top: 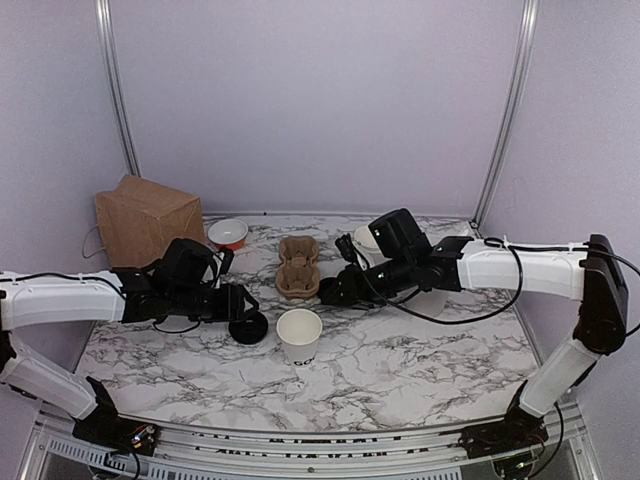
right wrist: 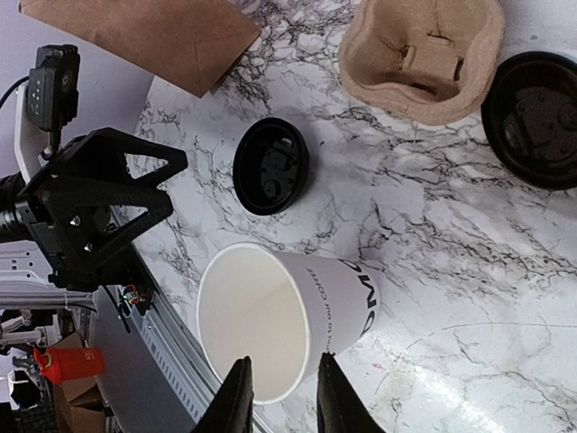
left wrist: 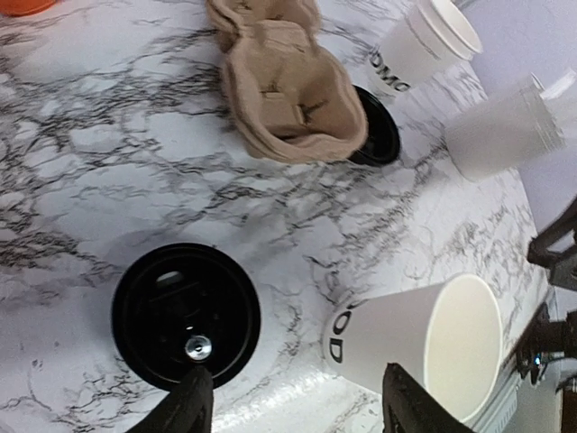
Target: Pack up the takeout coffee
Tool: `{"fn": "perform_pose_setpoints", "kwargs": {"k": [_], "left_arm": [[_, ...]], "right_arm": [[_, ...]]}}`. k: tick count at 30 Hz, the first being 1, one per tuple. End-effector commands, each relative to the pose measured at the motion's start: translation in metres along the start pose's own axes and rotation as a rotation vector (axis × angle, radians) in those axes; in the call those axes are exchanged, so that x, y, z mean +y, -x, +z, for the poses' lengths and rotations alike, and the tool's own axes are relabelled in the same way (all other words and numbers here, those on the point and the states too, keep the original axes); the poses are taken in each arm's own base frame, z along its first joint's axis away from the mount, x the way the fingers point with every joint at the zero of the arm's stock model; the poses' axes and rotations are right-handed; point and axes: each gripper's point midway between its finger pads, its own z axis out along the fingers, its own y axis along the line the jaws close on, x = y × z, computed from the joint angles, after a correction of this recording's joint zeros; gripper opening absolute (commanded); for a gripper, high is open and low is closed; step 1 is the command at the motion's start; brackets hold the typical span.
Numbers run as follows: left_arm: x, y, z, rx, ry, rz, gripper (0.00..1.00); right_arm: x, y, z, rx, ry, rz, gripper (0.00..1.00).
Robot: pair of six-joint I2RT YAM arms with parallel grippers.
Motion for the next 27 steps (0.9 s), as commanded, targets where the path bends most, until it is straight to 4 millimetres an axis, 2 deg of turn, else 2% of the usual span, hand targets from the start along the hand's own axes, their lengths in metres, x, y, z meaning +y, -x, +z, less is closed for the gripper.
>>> {"fn": "perform_pose_setpoints", "kwargs": {"k": [1,5,14,22,27], "left_arm": [[0.049,0.008,-0.005,-0.054,0.251,-0.007,0.58],[0.076,-0.005,0.008,-0.014,0.336,-0.038,0.52],[0.096,-0.014,0.037,0.04,0.377,-0.064,0.48],[0.096,-0.023,0.053,0.082,0.347,-0.079,0.43],[0.094,-0.029,0.057,0.109,0.325,-0.088,0.32]], "right_arm": [[0.009,0.02,-0.017,-0.079,-0.051,-0.093,0.26],[0.007,0.026,-0.022,-0.101,-0.089,-0.124,0.28],[0.004,0.034,-0.033,-0.148,-0.137,-0.169,0.3],[0.005,0.039,-0.034,-0.166,-0.144,-0.185,0.3],[0.014,0.059,-0.033,-0.201,-0.151,-0.188,0.31]]}}
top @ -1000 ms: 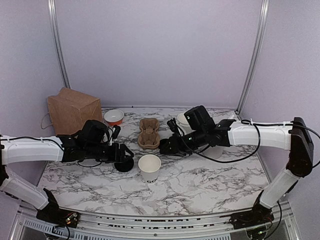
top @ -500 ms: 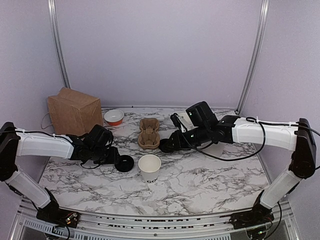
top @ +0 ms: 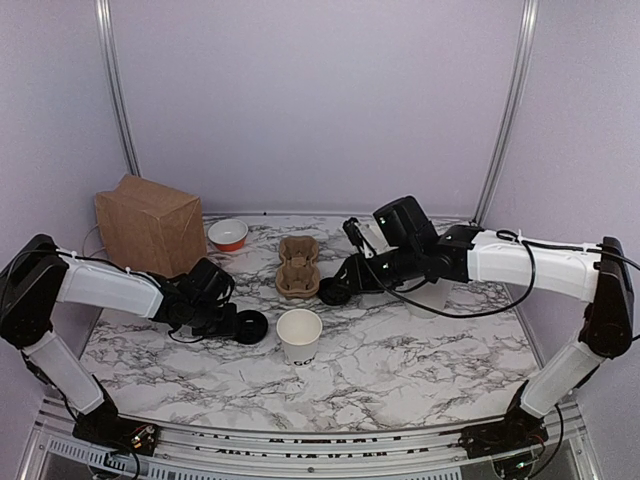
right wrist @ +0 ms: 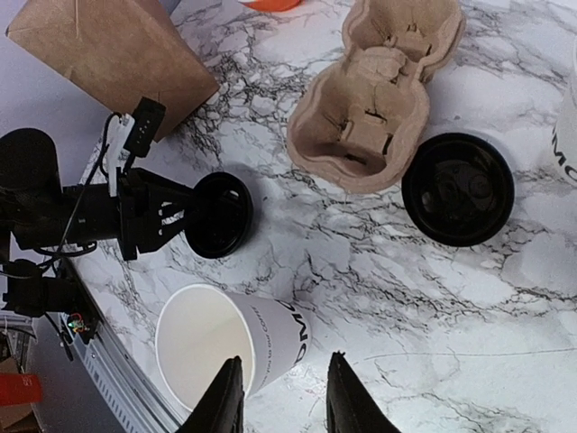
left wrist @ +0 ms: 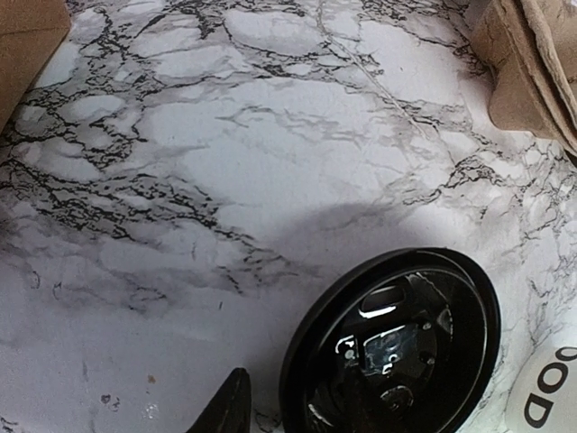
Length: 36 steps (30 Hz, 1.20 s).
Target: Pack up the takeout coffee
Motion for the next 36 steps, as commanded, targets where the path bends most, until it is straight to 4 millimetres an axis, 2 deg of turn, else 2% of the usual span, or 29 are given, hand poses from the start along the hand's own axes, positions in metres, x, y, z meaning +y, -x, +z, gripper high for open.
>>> {"fn": "perform_pose_setpoints", "kwargs": {"k": [1,6,9,11,13,16,18,20,21,22,23,25,26,28,31,36], "left_arm": [[-0.003,0.007,0.004,0.013,-0.034,-0.033,0.3],[0.002,-0.002,0.003,0.099,-0.071,-0.082,0.14],[-0.004,0.001,-0.012,0.144,-0.105,-0.115,0.11],[-0.01,0.011,-0.024,0.123,-0.134,-0.14,0.11],[-0.017,0.017,-0.031,0.104,-0.164,-0.152,0.1],[-0.015,0.022,-0.035,0.058,-0.169,-0.138,0.08],[-0.013,0.022,-0.038,0.007,-0.189,-0.116,0.08],[-0.01,0.022,-0.044,-0.031,-0.205,-0.125,0.07],[-0.018,0.025,-0.051,-0.024,-0.247,-0.141,0.06],[-0.027,0.027,-0.059,-0.02,-0.284,-0.146,0.06],[-0.034,0.03,-0.067,-0.037,-0.308,-0.139,0.07],[-0.041,0.037,-0.078,-0.066,-0.334,-0.122,0.07],[-0.046,0.044,-0.084,-0.079,-0.35,-0.117,0.07],[-0.055,0.044,-0.092,-0.06,-0.389,-0.111,0.07],[-0.069,0.038,-0.108,-0.013,-0.47,-0.101,0.07],[-0.074,0.022,-0.129,0.068,-0.509,-0.036,0.07]], "right_arm": [[0.022,0.042,-0.007,-0.089,0.013,-0.041,0.32],[0.023,0.083,0.003,-0.091,-0.075,-0.076,0.33],[0.02,0.096,0.002,-0.052,-0.149,-0.095,0.33],[0.031,0.113,-0.006,-0.071,-0.142,-0.098,0.33],[0.045,0.12,-0.006,-0.085,-0.086,-0.089,0.33],[0.058,0.107,-0.003,-0.099,-0.043,-0.111,0.33],[0.063,0.075,0.006,-0.089,-0.039,-0.186,0.33],[0.062,0.056,0.007,-0.115,-0.081,-0.212,0.35],[0.061,0.047,0.005,-0.096,-0.082,-0.175,0.35],[0.068,0.042,0.002,-0.08,-0.043,-0.152,0.36],[0.08,0.035,-0.002,-0.084,0.0,-0.167,0.36],[0.084,0.026,-0.008,-0.121,-0.022,-0.224,0.39],[0.089,0.026,-0.013,-0.139,-0.036,-0.266,0.4],[0.095,0.024,-0.021,-0.168,-0.066,-0.36,0.44],[0.112,0.019,-0.032,-0.222,-0.092,-0.552,0.5],[0.138,0.0,-0.041,-0.323,-0.249,-0.979,0.65]]}}
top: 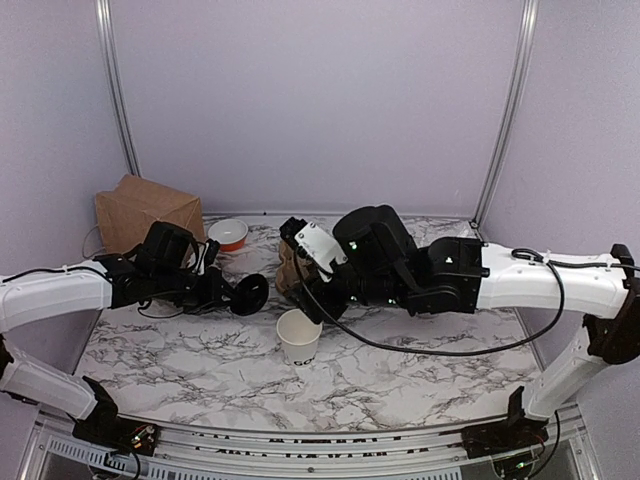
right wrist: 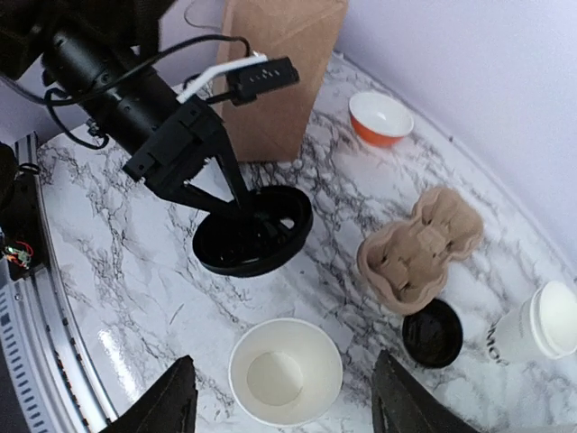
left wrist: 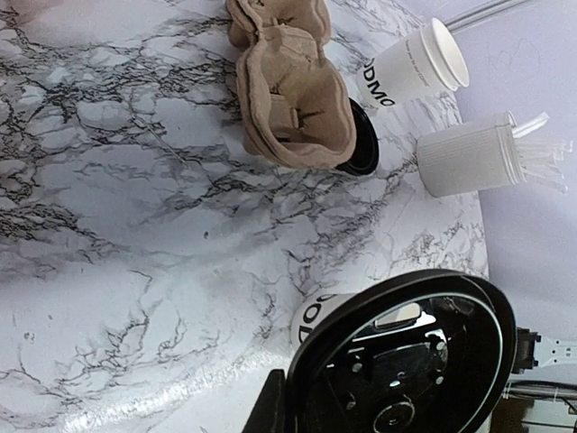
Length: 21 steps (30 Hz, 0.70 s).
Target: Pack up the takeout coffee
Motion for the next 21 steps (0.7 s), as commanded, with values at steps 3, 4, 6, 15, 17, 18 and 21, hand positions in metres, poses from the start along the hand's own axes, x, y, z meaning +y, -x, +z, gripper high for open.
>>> {"fn": "perform_pose_setpoints", "kwargs": {"k": [3,4,6,15,17,18,21], "left_arm": [[-0.026,-0.022,-0.028,0.143,-0.073,0.056,0.07],[-0.025,-0.025,-0.031,0.159,-0.066,0.057,0.07],[-0.026,-0.028,-0.035,0.177,-0.064,0.063,0.07],[-0.025,-0.045,-0.045,0.268,-0.049,0.109,0.08],[-0.026,-0.05,-0.044,0.297,-0.049,0.115,0.08],[-0.026,-0.054,-0.042,0.313,-0.051,0.116,0.08],[-0.031,-0.065,-0.038,0.367,-0.073,0.12,0.08]], "right_arm": [[0.022,0.012,-0.005,-0.12,-0.195,-0.596,0.65],[0.026,0.008,-0.001,-0.121,-0.182,-0.664,0.63],[0.028,0.005,0.001,-0.157,-0.189,-0.825,0.62],[0.04,0.001,0.003,-0.207,-0.176,-1.035,0.62],[0.042,-0.002,0.002,-0.206,-0.173,-1.06,0.62],[0.043,-0.004,0.002,-0.206,-0.167,-1.065,0.62],[0.048,-0.015,0.006,-0.18,-0.124,-1.109,0.61]]}}
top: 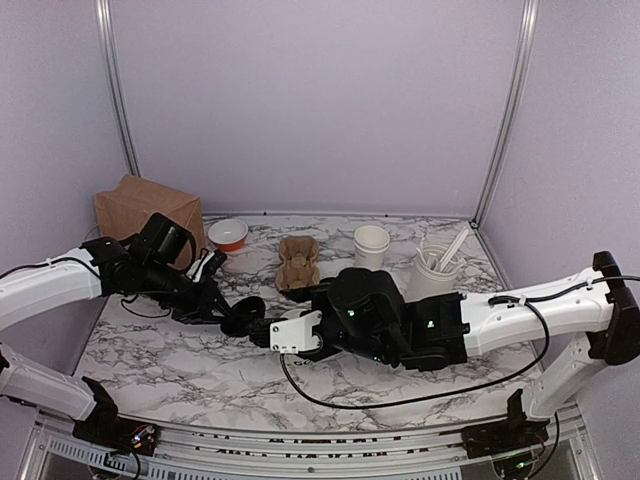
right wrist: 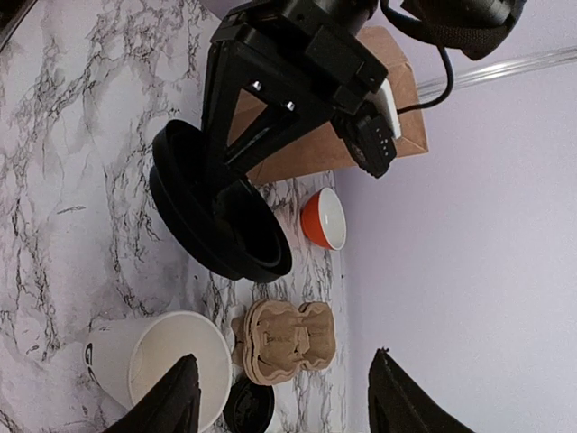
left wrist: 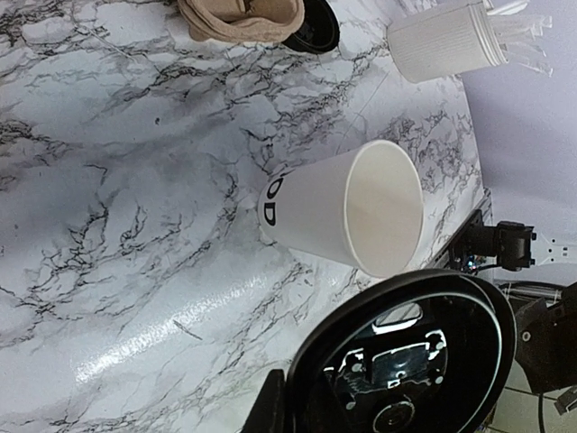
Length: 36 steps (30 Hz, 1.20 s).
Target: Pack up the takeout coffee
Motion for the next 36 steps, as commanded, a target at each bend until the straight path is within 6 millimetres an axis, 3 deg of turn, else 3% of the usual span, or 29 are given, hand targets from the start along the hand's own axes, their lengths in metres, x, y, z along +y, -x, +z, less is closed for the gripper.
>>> {"fn": "perform_pose_setpoints", "kwargs": {"k": [1,6,16,36], "left_arm": [[-0.012,-0.018,0.007,0.109,-0.037,0.025,0.08],[-0.023,-0.031,0.018,0.188,-0.068,0.036,0.08],[-0.04,-0.03,0.028,0.265,-0.139,0.051,0.09],[-0.059,-0.047,0.032,0.323,-0.188,0.119,0.11]], "right_arm": [[-0.002,0.011,-0.005,-0.041,0.005,-0.067,0.61],[0.007,0.016,-0.008,-0.087,0.044,-0.09,0.63],[0.024,0.018,-0.014,-0.118,0.117,-0.073,0.75],[0.039,0.023,0.005,-0.078,0.181,-0.047,0.65]]}}
